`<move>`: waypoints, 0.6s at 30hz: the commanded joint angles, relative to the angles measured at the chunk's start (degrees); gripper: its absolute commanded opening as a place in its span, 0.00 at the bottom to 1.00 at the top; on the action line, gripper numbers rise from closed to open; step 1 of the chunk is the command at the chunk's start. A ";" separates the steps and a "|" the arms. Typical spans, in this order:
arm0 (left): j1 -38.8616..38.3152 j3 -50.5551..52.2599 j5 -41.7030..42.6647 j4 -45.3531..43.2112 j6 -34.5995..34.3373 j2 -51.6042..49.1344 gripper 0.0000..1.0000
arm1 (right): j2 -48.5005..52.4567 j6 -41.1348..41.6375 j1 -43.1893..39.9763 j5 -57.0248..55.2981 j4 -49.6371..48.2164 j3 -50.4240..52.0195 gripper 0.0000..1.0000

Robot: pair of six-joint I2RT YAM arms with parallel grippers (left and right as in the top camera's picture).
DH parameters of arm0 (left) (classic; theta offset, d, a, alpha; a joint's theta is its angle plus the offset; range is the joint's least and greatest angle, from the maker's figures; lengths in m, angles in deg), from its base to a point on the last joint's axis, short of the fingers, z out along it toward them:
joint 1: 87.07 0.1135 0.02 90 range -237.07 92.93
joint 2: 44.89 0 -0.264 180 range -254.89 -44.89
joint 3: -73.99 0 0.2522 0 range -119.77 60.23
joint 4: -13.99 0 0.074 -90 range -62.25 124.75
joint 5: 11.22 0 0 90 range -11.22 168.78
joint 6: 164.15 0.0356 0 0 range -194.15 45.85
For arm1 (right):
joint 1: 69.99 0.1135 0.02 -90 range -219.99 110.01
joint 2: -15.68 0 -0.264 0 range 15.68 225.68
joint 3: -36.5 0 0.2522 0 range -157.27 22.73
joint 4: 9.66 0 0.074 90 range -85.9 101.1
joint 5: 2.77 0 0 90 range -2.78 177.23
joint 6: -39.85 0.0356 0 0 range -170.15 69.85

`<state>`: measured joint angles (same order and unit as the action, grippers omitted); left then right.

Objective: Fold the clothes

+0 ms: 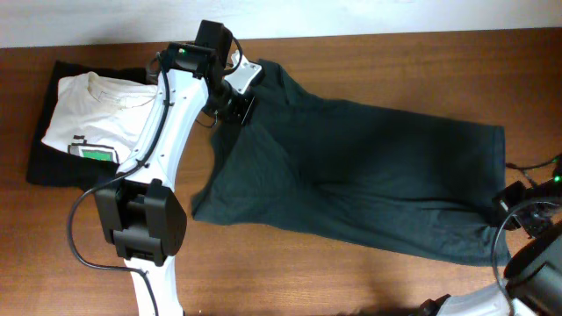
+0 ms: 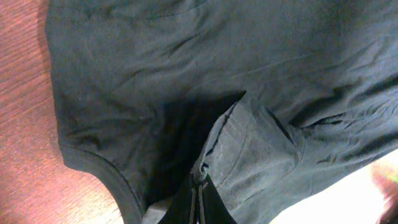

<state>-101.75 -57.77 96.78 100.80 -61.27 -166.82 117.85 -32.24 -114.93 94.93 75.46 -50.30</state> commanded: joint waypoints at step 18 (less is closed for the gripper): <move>-0.28 -0.57 -0.04 0.74 0.96 1.75 0.07 | -5.18 6.67 0.22 -3.80 -21.53 16.31 0.52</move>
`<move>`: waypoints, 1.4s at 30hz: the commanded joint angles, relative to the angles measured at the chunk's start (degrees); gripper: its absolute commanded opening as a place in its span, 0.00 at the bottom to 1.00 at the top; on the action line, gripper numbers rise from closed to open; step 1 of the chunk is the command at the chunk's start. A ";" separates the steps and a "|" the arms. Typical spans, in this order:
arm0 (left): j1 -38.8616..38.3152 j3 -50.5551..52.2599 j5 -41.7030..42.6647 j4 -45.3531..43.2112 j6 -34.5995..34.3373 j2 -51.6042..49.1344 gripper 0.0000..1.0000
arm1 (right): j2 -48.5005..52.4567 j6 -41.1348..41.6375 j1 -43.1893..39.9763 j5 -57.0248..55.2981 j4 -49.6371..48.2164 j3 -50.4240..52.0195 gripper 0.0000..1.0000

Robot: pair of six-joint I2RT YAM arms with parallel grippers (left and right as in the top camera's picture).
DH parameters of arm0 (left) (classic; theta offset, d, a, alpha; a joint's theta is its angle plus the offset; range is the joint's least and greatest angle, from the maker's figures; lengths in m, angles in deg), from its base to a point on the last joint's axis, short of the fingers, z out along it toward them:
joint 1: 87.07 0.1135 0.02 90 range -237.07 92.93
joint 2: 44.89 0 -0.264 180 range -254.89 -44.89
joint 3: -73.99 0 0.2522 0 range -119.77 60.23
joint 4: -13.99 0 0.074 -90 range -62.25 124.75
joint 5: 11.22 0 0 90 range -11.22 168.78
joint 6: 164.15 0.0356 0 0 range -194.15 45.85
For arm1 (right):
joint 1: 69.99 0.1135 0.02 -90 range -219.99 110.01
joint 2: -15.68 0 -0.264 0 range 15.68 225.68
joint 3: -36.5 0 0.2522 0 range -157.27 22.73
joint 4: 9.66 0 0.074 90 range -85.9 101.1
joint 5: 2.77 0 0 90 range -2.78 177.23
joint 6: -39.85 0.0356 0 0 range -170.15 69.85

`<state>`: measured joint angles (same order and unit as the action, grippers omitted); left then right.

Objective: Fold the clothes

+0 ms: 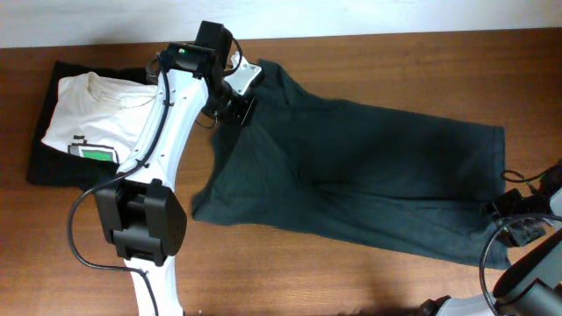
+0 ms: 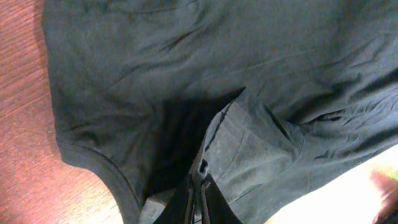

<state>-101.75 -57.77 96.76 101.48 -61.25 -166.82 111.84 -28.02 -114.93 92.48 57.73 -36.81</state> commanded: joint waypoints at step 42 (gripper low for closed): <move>-0.61 -0.11 -2.86 -1.07 1.44 -9.64 0.48 | 0.50 -3.91 0.33 16.20 3.78 -10.99 0.04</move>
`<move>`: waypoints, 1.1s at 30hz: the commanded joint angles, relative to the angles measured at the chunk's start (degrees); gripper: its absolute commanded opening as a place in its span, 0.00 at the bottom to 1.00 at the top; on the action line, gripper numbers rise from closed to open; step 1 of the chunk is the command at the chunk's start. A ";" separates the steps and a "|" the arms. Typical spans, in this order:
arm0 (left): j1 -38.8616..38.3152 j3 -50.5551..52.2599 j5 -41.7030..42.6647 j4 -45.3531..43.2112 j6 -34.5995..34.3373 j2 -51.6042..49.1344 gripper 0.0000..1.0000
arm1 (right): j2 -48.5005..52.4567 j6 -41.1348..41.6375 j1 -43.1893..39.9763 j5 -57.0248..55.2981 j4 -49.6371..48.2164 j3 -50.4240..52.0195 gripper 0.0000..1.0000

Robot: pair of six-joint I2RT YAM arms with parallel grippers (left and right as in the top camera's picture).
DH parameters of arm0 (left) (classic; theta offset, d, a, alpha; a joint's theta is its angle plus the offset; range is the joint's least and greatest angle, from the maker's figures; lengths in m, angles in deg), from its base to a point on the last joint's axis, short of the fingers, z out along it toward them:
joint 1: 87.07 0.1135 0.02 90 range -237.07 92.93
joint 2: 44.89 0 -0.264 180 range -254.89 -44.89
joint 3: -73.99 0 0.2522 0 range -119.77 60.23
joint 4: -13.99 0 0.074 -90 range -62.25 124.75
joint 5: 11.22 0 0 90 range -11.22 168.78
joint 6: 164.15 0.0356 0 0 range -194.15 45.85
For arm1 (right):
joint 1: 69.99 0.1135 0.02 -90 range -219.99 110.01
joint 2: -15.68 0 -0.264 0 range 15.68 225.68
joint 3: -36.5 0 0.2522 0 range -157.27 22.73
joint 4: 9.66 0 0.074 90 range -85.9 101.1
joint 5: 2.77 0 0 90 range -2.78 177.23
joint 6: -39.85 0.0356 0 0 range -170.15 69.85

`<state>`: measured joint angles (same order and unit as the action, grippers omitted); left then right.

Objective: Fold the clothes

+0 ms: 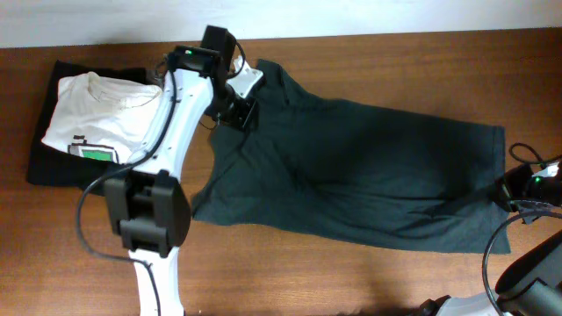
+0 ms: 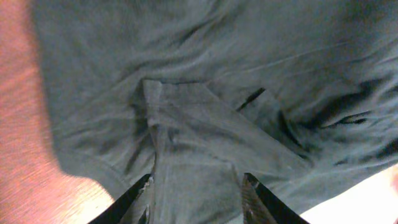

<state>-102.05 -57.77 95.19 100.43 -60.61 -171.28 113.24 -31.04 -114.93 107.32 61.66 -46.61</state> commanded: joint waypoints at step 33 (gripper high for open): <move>-0.42 -22.40 6.54 12.59 1.81 -13.03 0.02 | -0.87 3.87 0.31 -7.93 -3.17 -1.20 0.04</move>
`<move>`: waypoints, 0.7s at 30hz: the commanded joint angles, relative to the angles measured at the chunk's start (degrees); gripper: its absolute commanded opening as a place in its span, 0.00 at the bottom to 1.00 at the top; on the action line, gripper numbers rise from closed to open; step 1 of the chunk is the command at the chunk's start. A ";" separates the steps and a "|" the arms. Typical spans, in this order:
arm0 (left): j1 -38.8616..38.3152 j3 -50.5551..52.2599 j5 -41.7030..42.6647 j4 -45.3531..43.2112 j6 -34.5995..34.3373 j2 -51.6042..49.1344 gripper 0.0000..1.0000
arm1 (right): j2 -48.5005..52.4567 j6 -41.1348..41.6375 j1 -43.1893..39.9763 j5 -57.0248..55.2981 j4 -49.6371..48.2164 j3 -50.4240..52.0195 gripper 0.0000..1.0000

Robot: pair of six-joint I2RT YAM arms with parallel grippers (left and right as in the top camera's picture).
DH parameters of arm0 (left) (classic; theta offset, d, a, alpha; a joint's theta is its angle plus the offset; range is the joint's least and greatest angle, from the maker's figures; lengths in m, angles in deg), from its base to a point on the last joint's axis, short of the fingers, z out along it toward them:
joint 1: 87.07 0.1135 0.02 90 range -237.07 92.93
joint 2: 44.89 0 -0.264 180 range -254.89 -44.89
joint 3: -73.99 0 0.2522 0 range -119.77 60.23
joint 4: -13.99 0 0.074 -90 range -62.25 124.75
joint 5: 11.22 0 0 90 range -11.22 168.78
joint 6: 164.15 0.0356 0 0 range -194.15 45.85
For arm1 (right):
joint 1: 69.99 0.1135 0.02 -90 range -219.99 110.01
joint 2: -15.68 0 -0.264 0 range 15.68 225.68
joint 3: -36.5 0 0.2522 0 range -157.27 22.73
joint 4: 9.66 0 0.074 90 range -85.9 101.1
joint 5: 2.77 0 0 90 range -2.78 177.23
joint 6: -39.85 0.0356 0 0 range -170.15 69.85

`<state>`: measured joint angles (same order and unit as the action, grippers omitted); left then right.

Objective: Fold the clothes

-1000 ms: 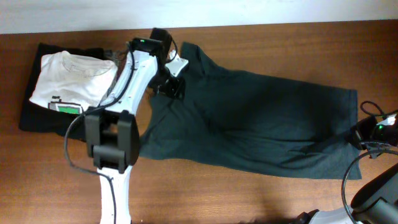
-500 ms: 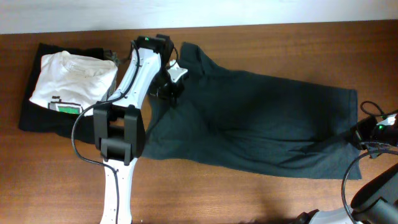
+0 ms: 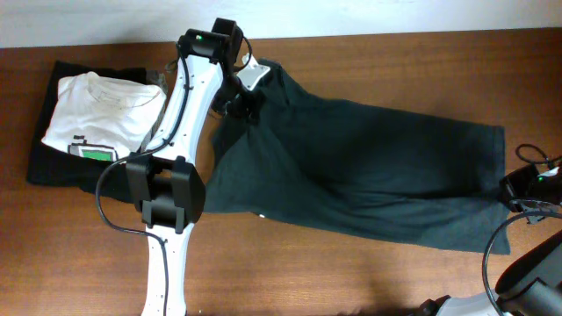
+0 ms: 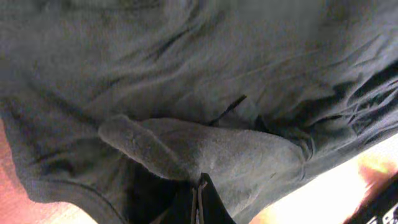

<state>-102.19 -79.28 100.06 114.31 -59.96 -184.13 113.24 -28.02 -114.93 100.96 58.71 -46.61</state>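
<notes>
A dark teal garment (image 3: 369, 175) lies spread across the wooden table (image 3: 351, 281), running from the back left to the right edge. My left gripper (image 3: 245, 101) sits at its back-left corner, shut on a raised fold of the cloth (image 4: 186, 146); in the wrist view the left gripper (image 4: 200, 190) shows its fingers pressed together under that fold. At the garment's right end, by the table's right edge, is my right gripper (image 3: 516, 187). Whether it holds the cloth is not visible.
A folded white T-shirt with a green print (image 3: 92, 114) lies on a black garment (image 3: 44, 167) at the far left. Cables (image 3: 536, 158) trail near the right arm. A pale wall runs along the table's back edge.
My left gripper was open over the cloth, with its fingers spread; now it is shut on a bunched fold at the same corner. The arm's elbow has shifted right. The right gripper has barely moved.
At the two oldest moments my left gripper was shut on a fold at the garment's back-left corner, and the right gripper was low at the right end. Then the left stood open over the cloth and the right had moved further back. Now the left pinches a new fold.
</notes>
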 commanded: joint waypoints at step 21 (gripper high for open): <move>2.21 -0.31 -10.62 9.31 0.52 -0.26 0.66 | -0.66 2.60 -1.77 -10.93 -0.83 -1.18 0.84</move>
<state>-100.13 -79.30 90.27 124.15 -59.56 -184.13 113.24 -26.03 -115.02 91.50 57.27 -46.61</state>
